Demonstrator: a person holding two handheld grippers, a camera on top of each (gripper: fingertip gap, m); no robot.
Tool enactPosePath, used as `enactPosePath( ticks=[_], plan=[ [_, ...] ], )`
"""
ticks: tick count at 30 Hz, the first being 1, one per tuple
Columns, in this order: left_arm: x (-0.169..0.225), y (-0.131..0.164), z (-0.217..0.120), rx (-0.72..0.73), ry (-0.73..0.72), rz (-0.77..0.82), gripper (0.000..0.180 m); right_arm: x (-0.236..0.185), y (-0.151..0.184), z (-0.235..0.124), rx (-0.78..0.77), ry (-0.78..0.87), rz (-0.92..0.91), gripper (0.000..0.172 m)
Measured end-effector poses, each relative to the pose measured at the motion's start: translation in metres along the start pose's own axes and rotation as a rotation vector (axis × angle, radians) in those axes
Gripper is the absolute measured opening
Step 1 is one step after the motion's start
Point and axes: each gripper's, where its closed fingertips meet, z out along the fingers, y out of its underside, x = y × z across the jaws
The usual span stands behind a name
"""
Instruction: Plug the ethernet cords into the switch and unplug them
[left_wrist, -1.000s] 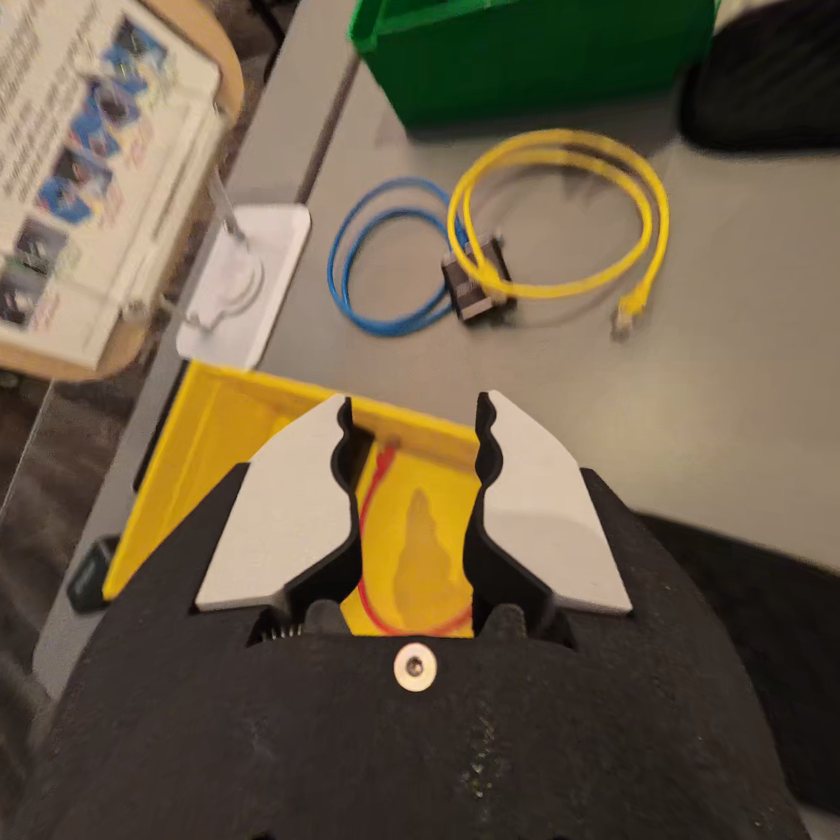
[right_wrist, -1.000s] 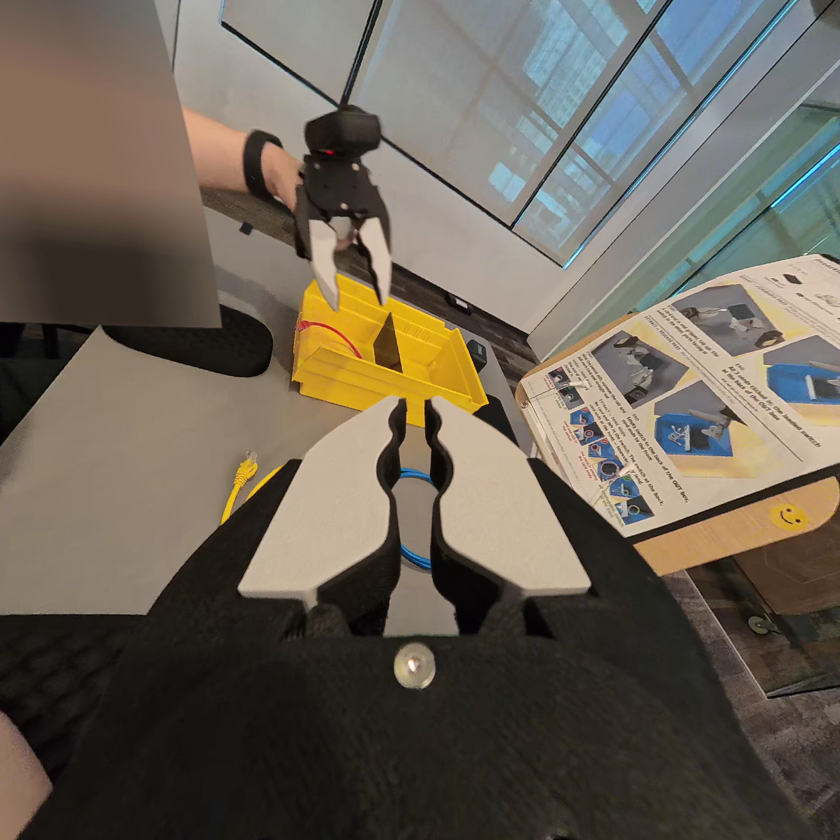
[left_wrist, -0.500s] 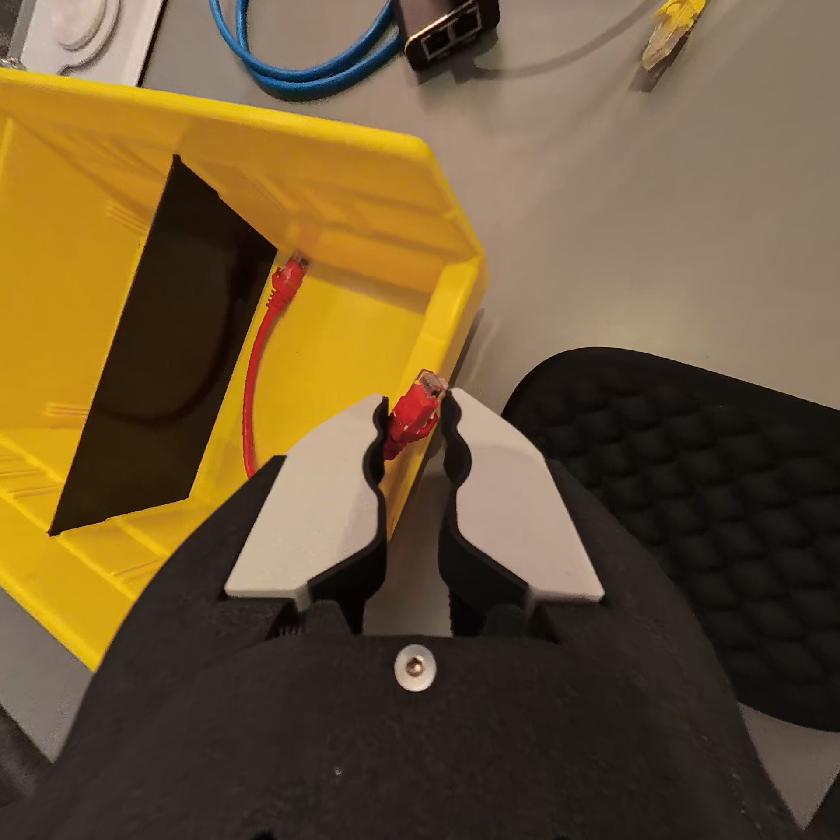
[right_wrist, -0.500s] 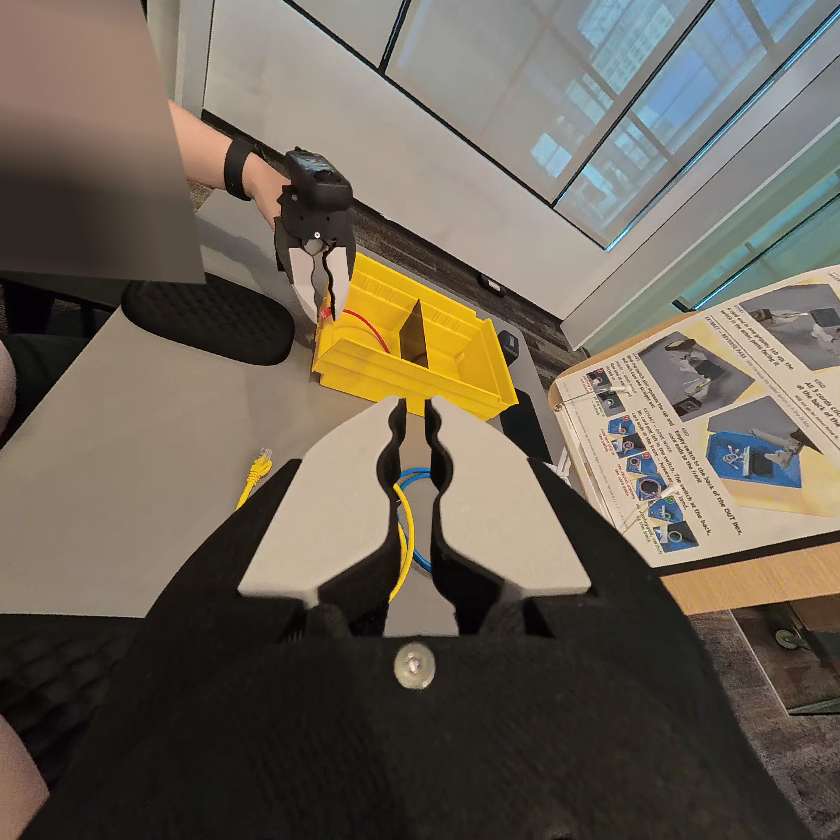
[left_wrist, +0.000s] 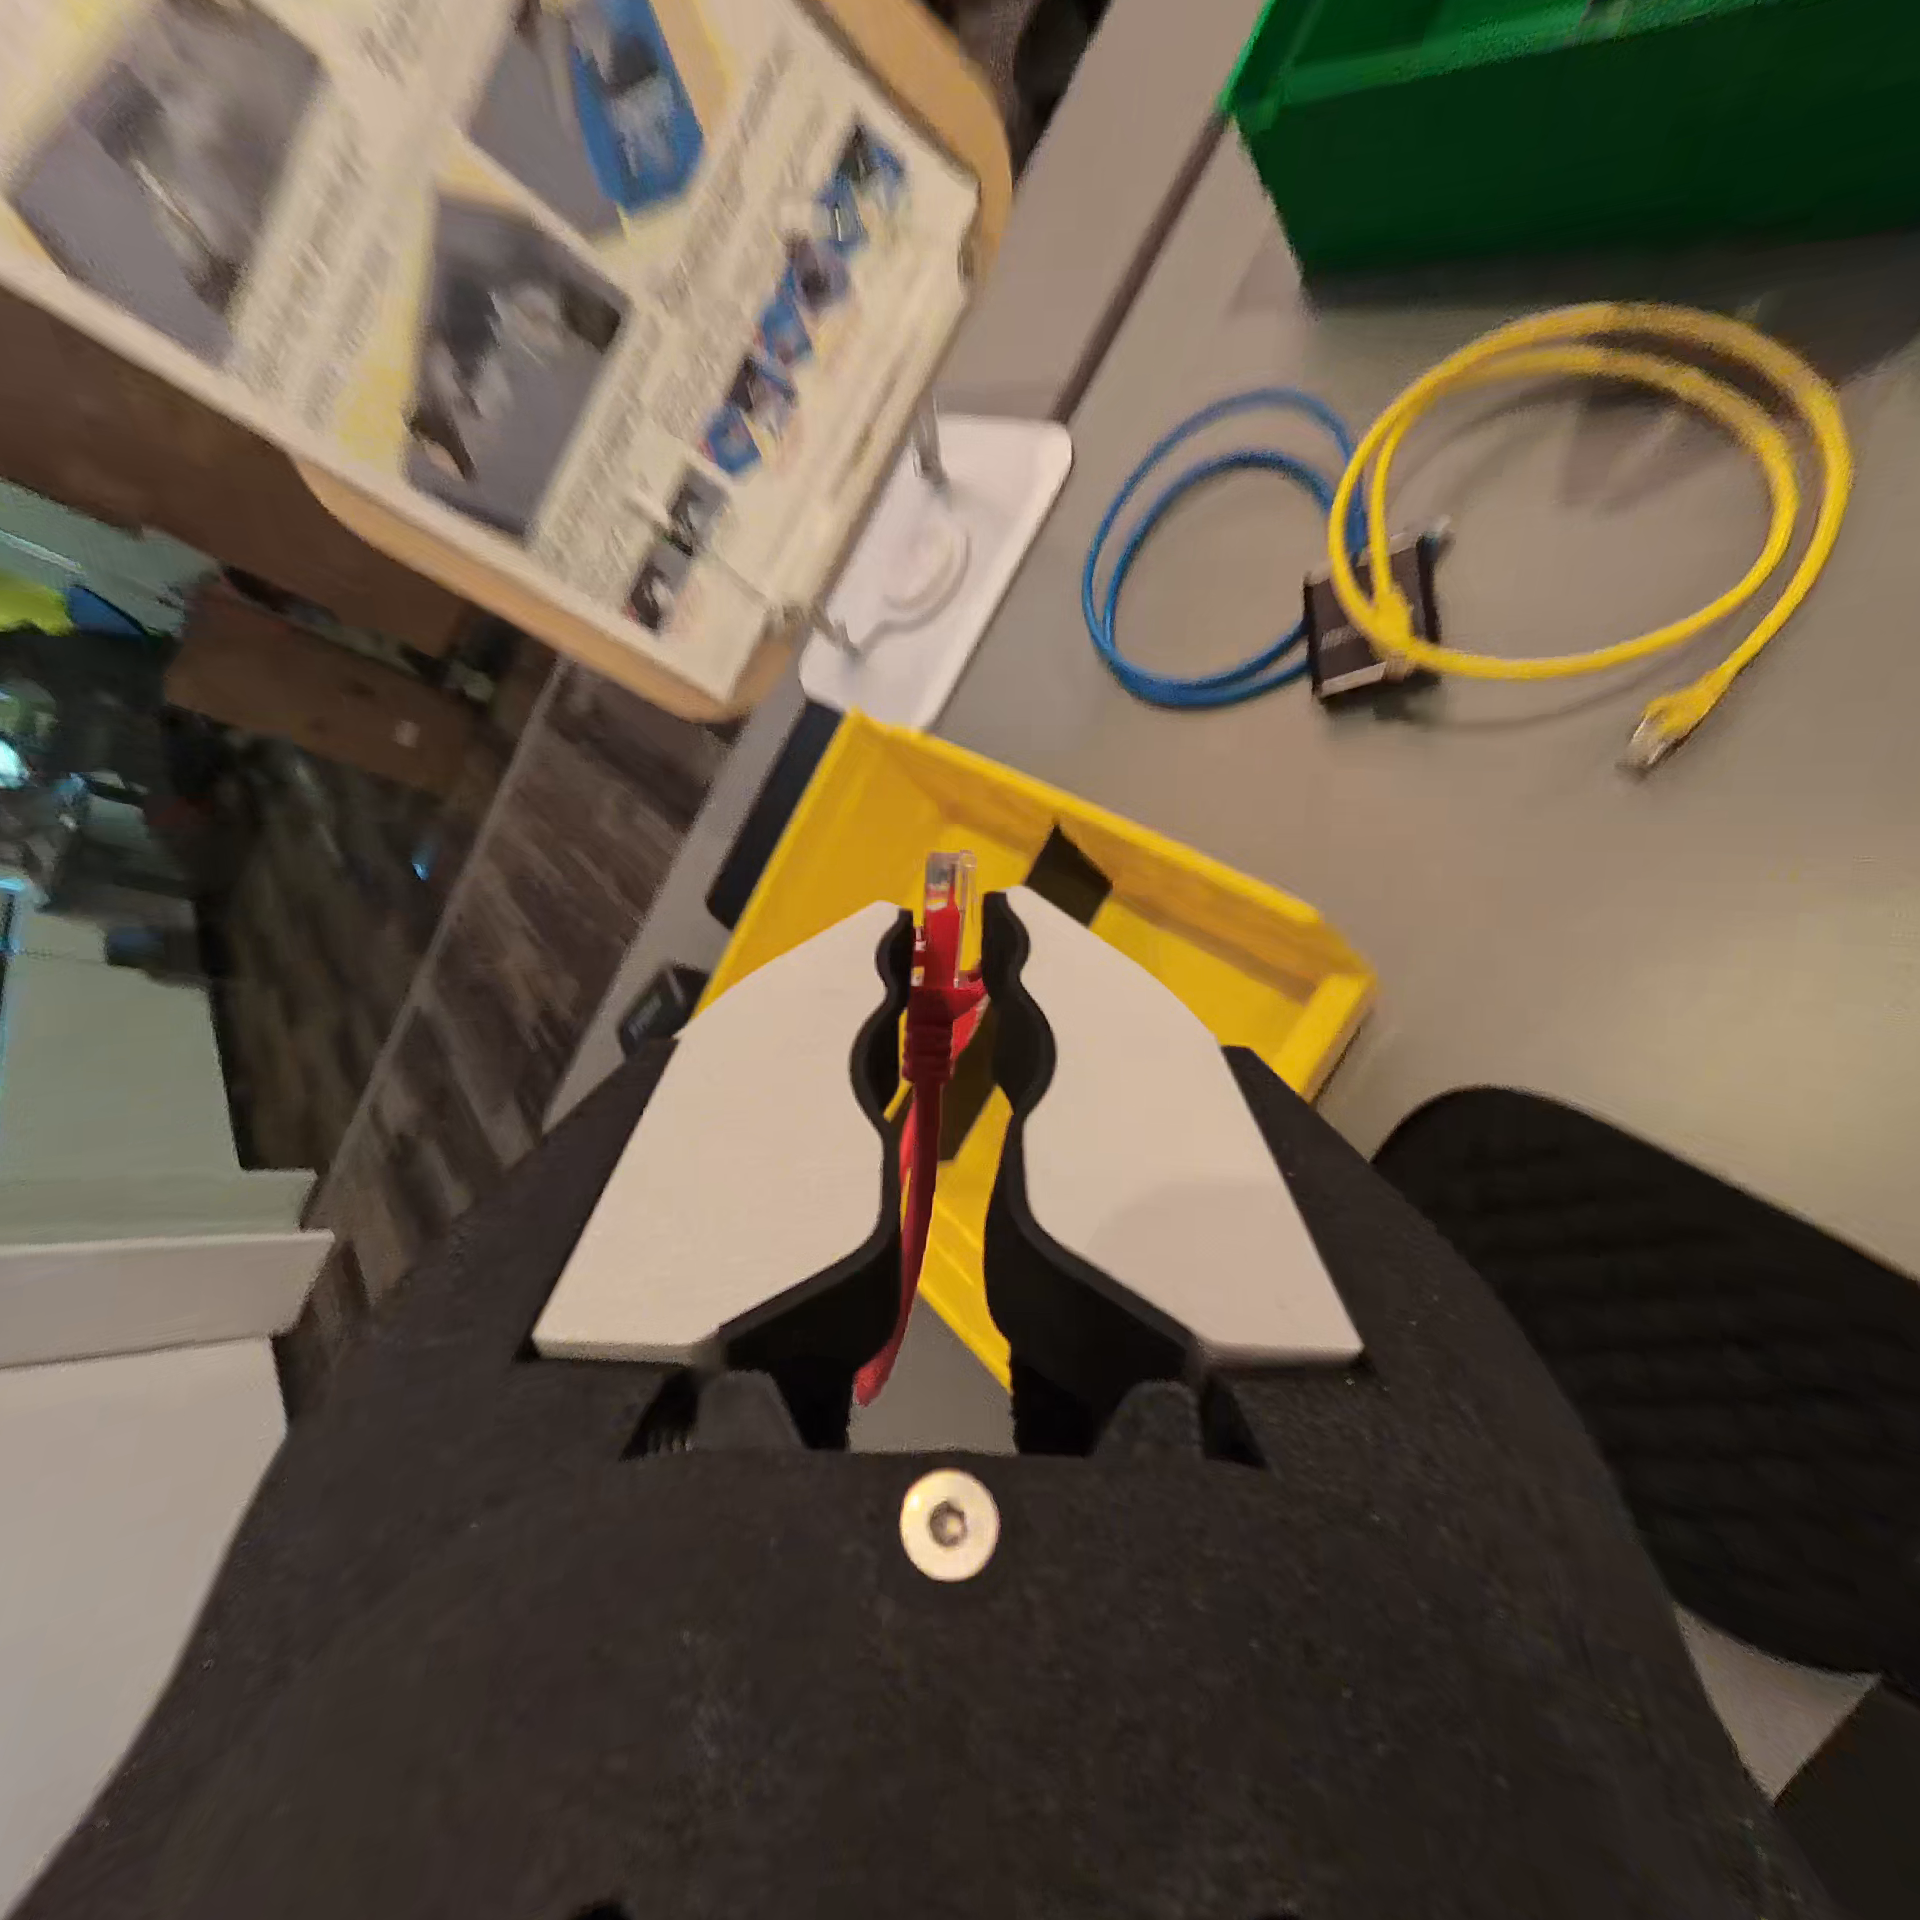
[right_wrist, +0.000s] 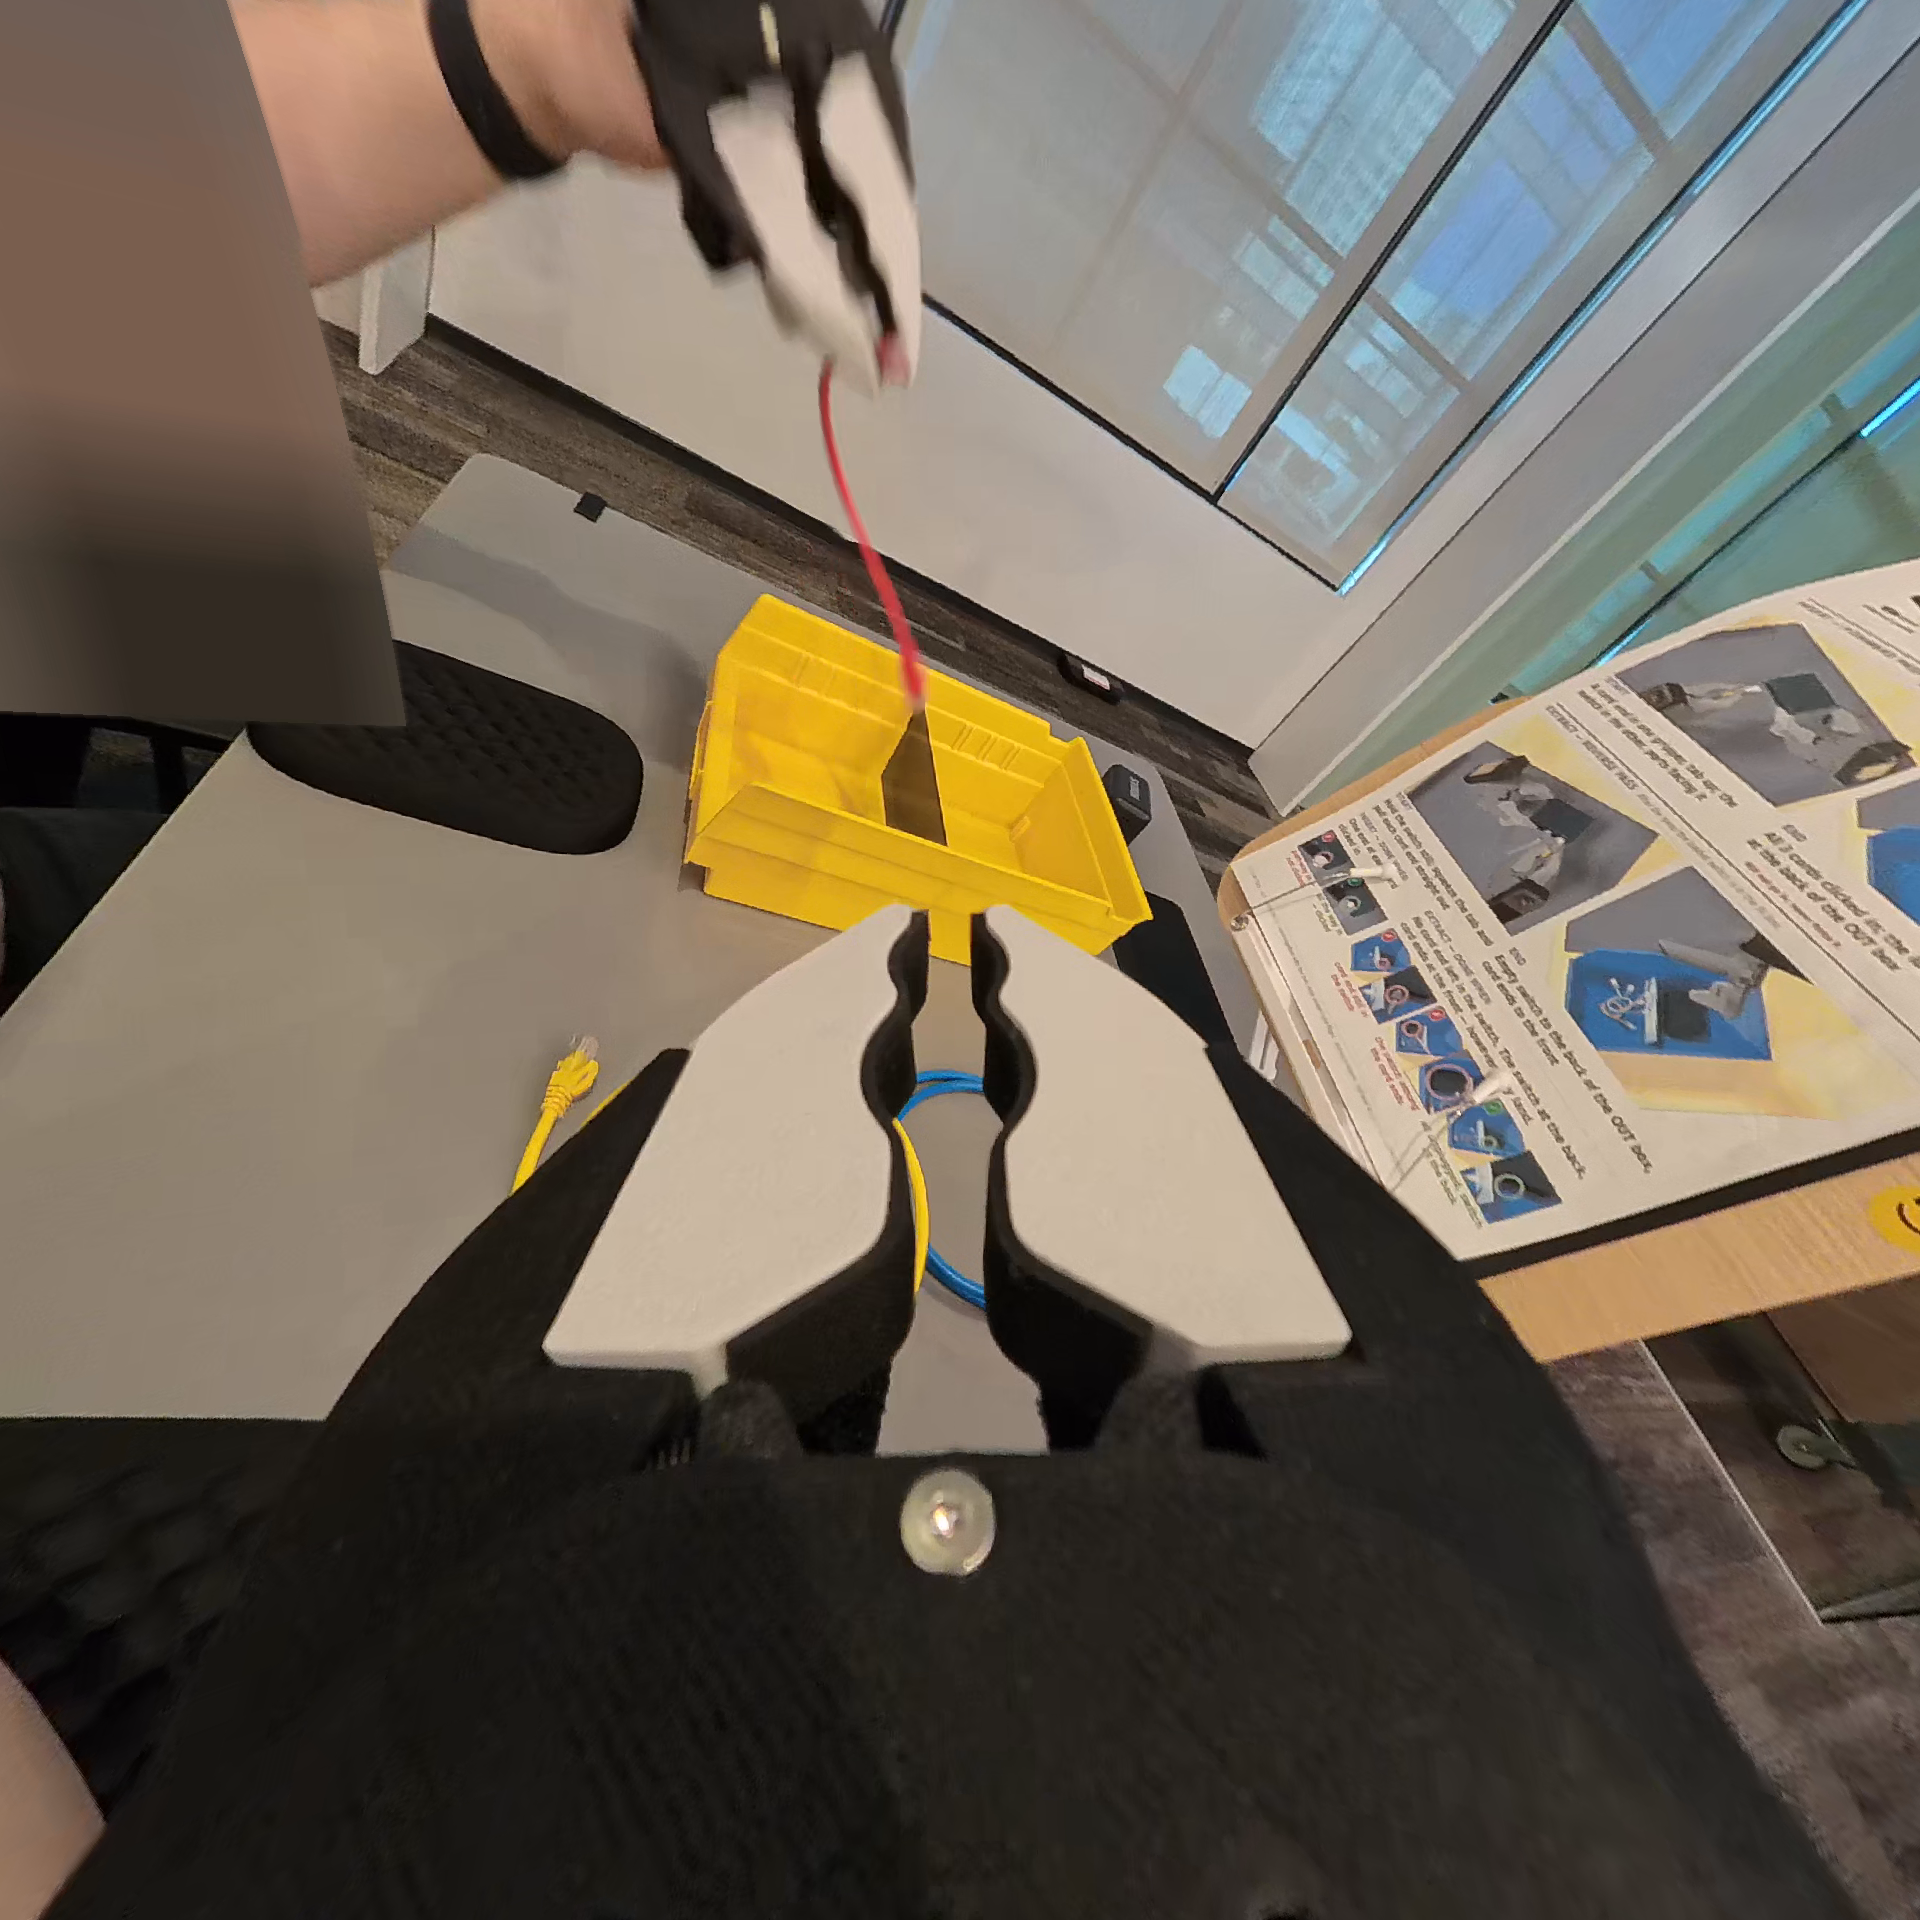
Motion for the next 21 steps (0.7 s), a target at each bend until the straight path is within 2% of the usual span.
enactPosePath(
  ticks=[2,5,8,10,12,14,17,21],
  plan=[
    [0.007,-0.043,-0.018,0.073,0.030,0.010,0.012,0.001,0.000,-0.002,0.005,0.007,0.004,0.008],
    [0.051,-0.098,-0.025,0.199,0.259,-0.022,0.012,0.001,0.000,-0.005,0.011,0.009,0.013,0.008],
    [0.099,-0.128,-0.008,0.274,0.493,-0.036,0.012,0.000,0.002,-0.007,0.008,0.007,0.020,0.008],
    [0.132,-0.141,0.008,0.316,0.701,-0.116,0.011,0.000,0.003,-0.009,0.009,0.005,0.026,0.008],
    [0.156,-0.144,0.036,0.304,0.881,-0.221,0.011,0.001,0.004,-0.011,0.010,0.010,0.032,0.008],
    [0.174,-0.135,0.080,0.238,0.970,-0.272,0.011,0.001,0.006,-0.012,0.010,0.010,0.042,0.008],
    [0.193,-0.109,0.146,0.079,1.016,-0.324,0.012,0.003,0.009,-0.015,0.015,0.016,0.052,0.008],
    [0.190,-0.099,0.193,0.022,1.038,-0.430,0.015,0.006,0.012,-0.018,0.021,0.017,0.065,0.008]
  ],
)
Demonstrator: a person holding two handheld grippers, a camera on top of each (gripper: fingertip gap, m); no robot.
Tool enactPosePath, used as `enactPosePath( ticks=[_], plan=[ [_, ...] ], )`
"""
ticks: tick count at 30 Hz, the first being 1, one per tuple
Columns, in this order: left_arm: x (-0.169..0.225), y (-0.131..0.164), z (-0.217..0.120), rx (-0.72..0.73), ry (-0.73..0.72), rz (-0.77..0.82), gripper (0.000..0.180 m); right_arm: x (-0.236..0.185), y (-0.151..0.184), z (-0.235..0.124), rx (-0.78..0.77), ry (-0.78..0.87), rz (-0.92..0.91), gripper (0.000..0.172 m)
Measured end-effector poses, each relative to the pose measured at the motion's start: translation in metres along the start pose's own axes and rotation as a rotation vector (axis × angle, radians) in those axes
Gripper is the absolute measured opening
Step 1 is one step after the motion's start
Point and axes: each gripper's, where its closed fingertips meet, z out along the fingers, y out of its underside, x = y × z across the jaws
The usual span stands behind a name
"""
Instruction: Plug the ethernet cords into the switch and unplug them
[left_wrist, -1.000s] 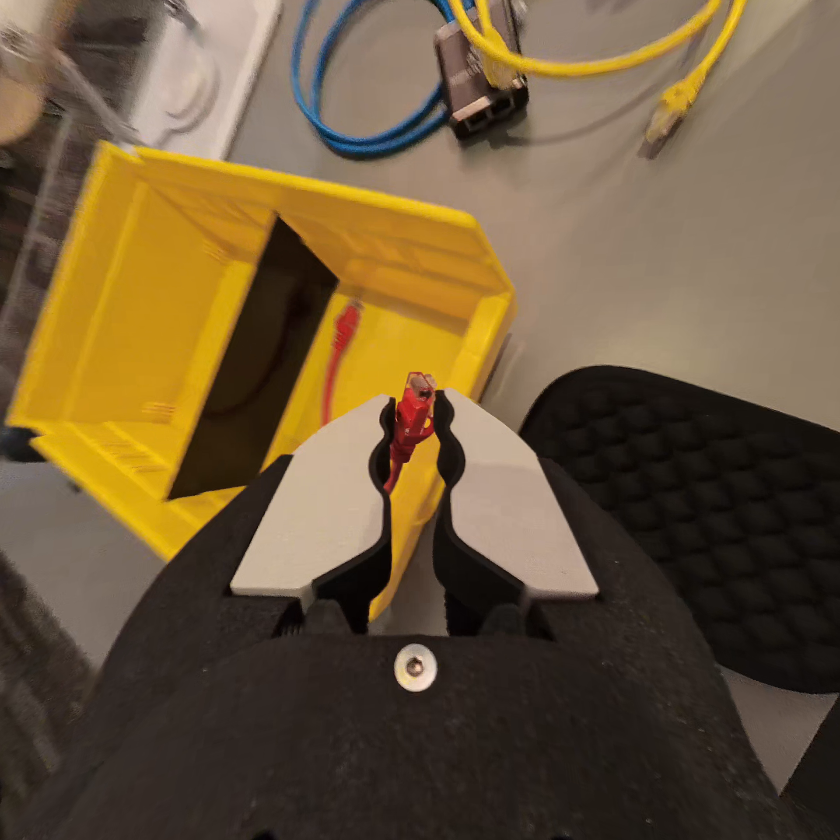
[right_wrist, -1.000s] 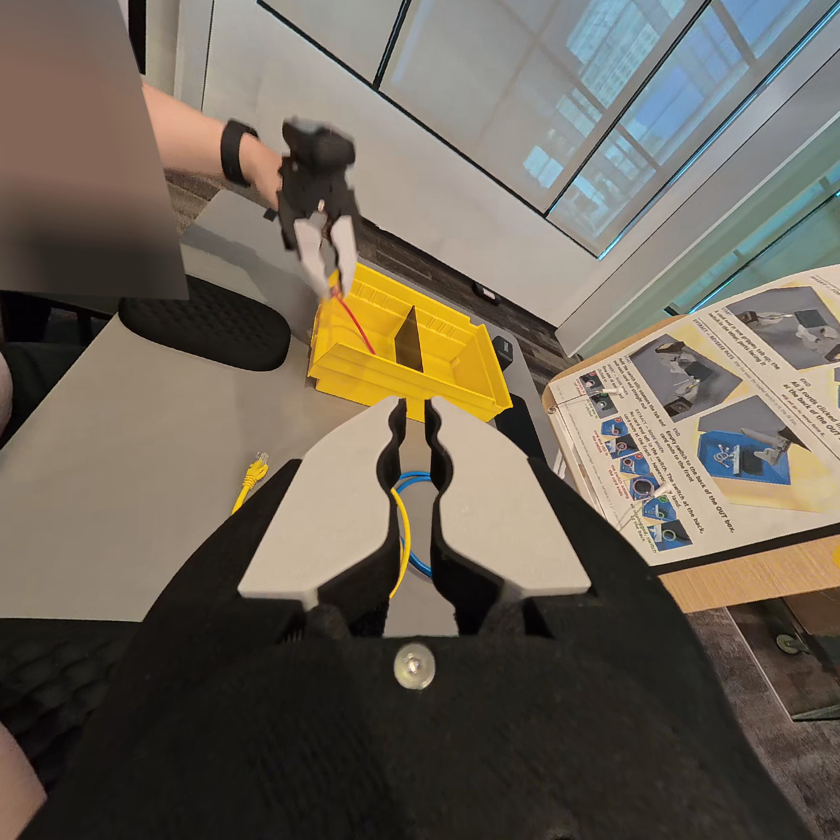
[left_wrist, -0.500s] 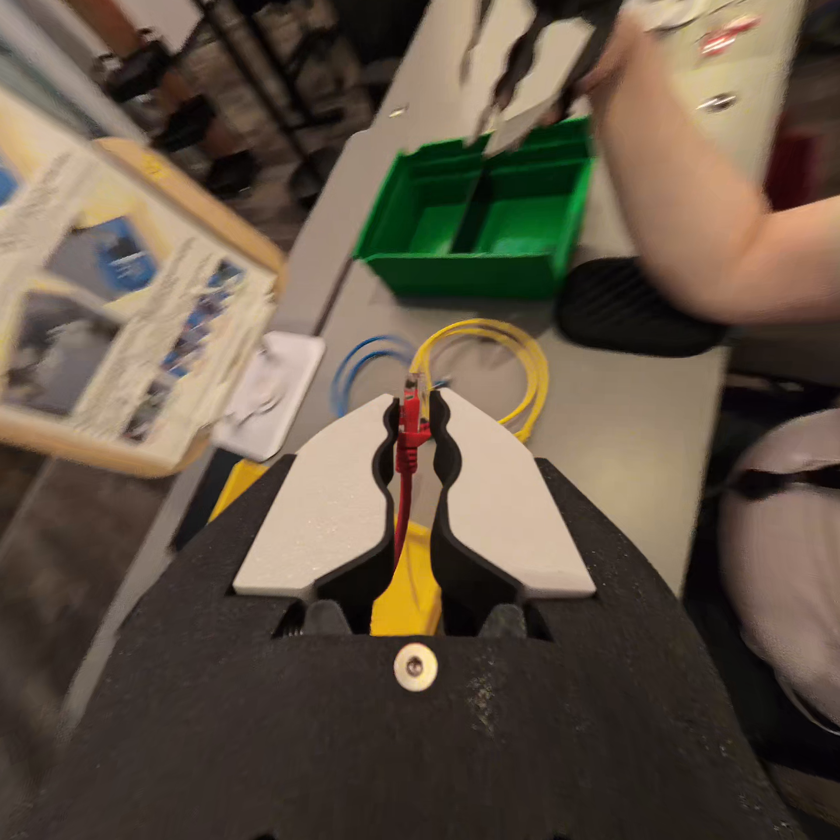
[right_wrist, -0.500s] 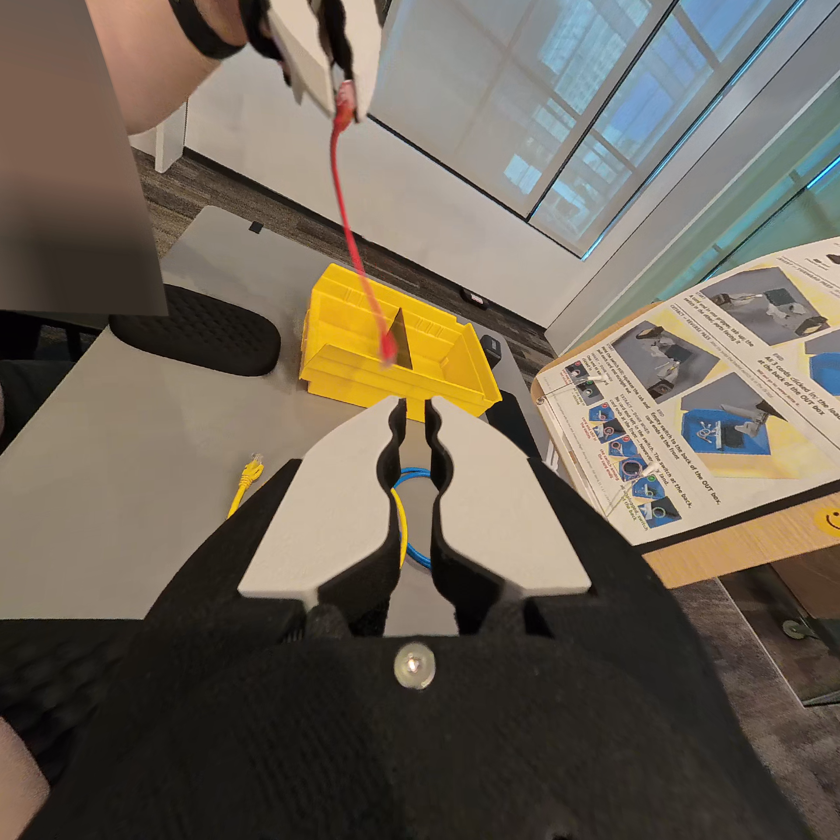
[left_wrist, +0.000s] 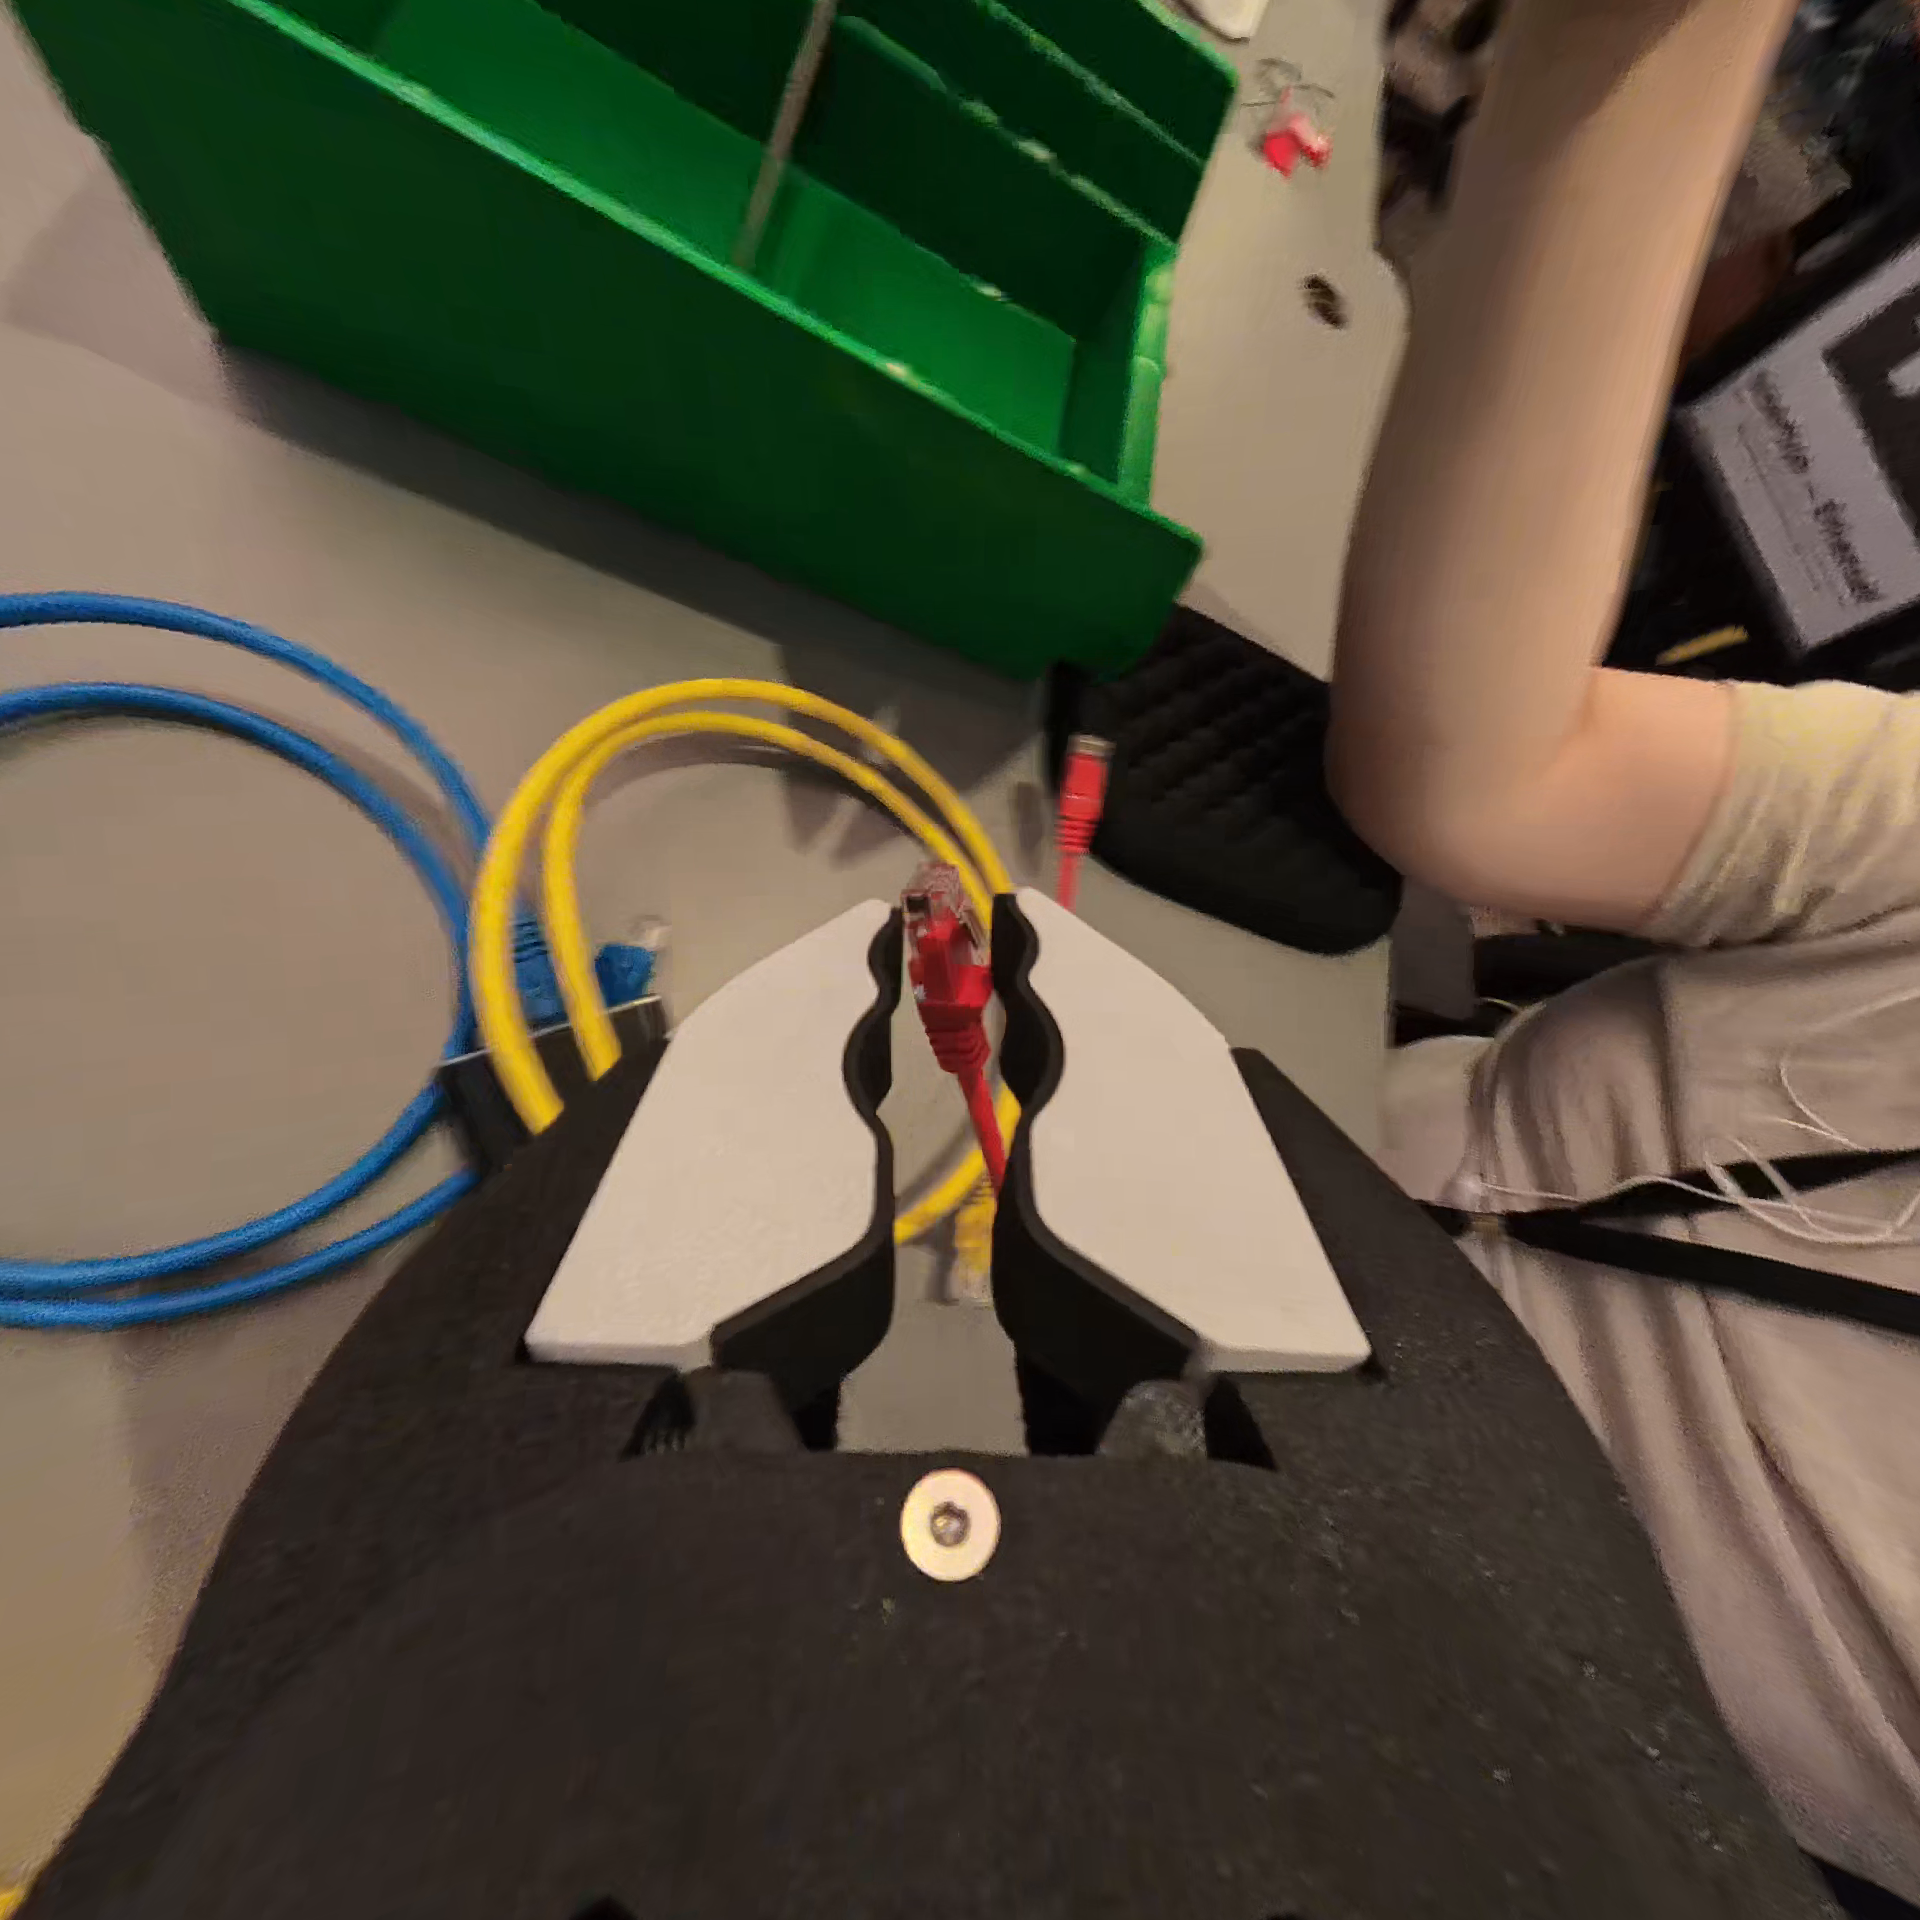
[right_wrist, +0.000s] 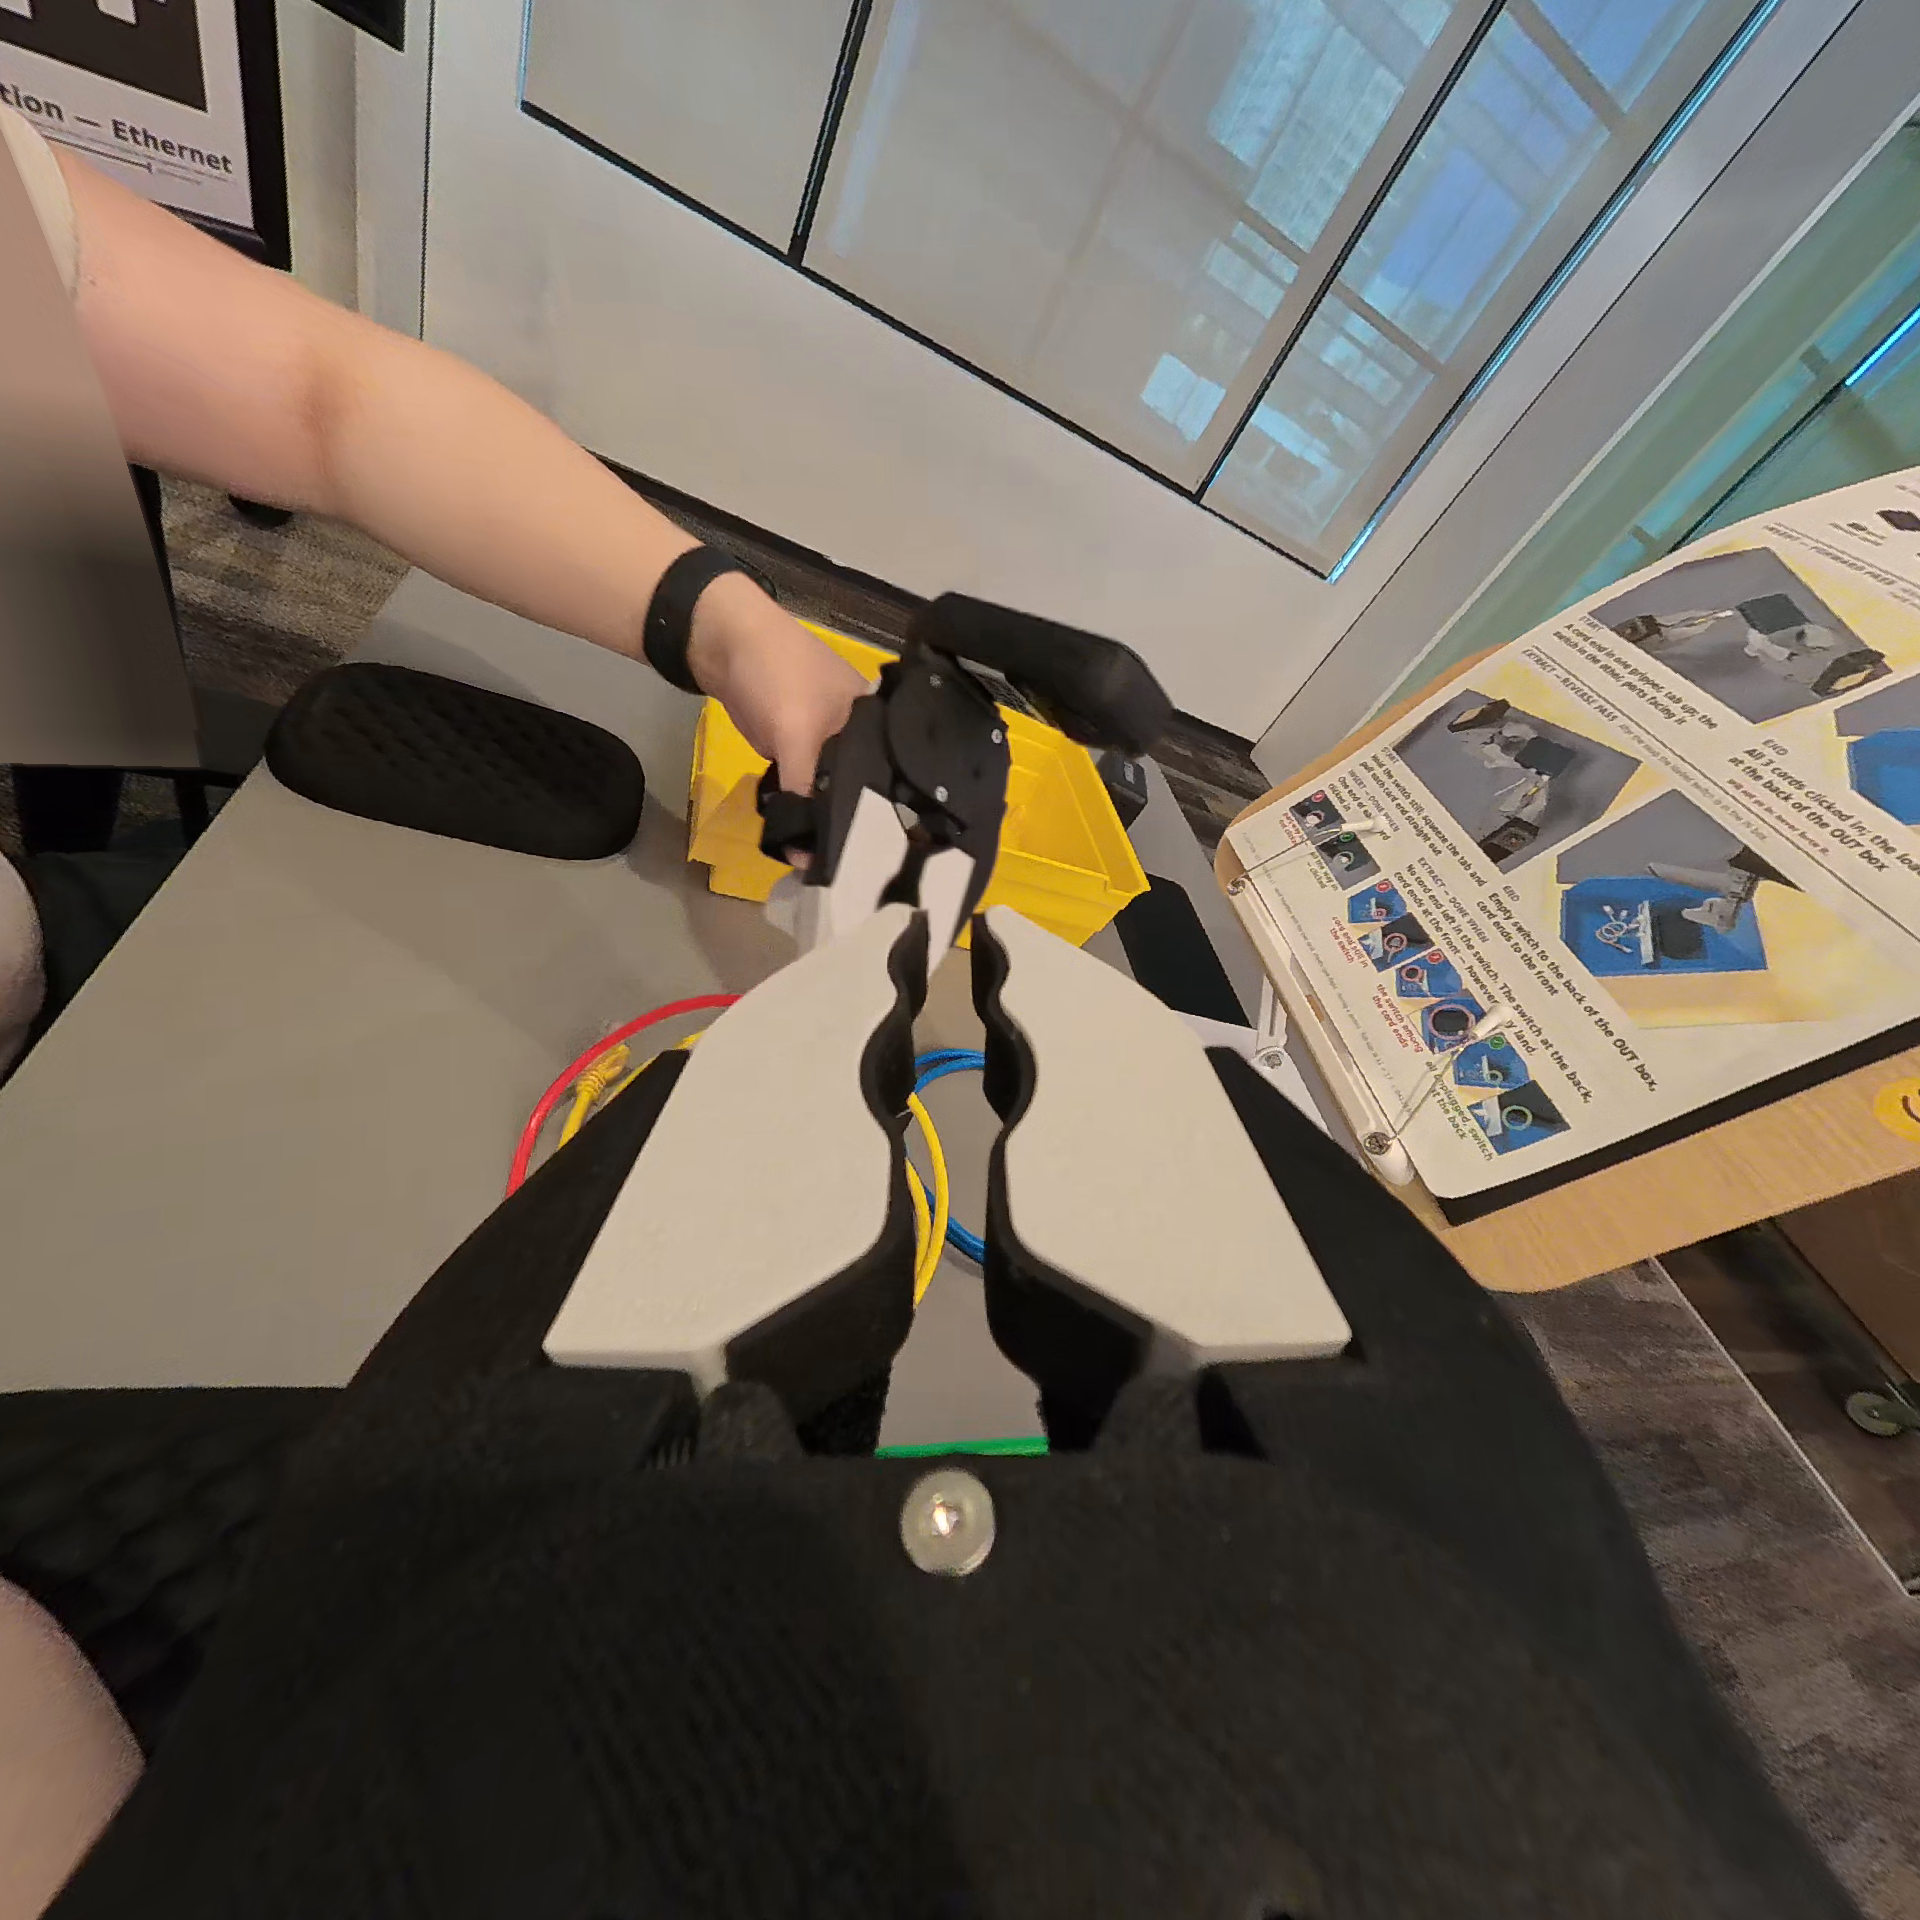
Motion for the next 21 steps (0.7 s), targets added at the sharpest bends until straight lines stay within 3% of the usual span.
enactPosePath(
  ticks=[3,5,12,16,19,21],
  plan=[
    [-0.045,0.007,-0.006,-0.086,-0.204,0.032,0.054,0.003,0.002,-0.002,0.000,0.007,0.007,0.008],
    [-0.067,0.018,-0.011,-0.153,-0.306,0.032,0.057,0.004,0.004,-0.002,0.002,0.005,0.012,0.008],
    [-0.083,0.049,0.010,-0.255,-0.381,0.030,0.044,0.005,0.006,0.002,-0.014,-0.001,0.010,0.008],
    [-0.075,0.061,0.020,-0.296,-0.371,0.064,0.040,0.006,0.009,0.003,-0.022,-0.001,0.017,0.008],
    [-0.065,0.060,0.023,-0.271,-0.353,0.069,0.025,0.006,0.010,0.001,-0.020,0.002,0.028,0.008],
    [-0.056,0.059,0.026,-0.260,-0.339,0.075,0.033,0.005,0.010,0.001,-0.021,0.003,0.031,0.008]
  ],
)
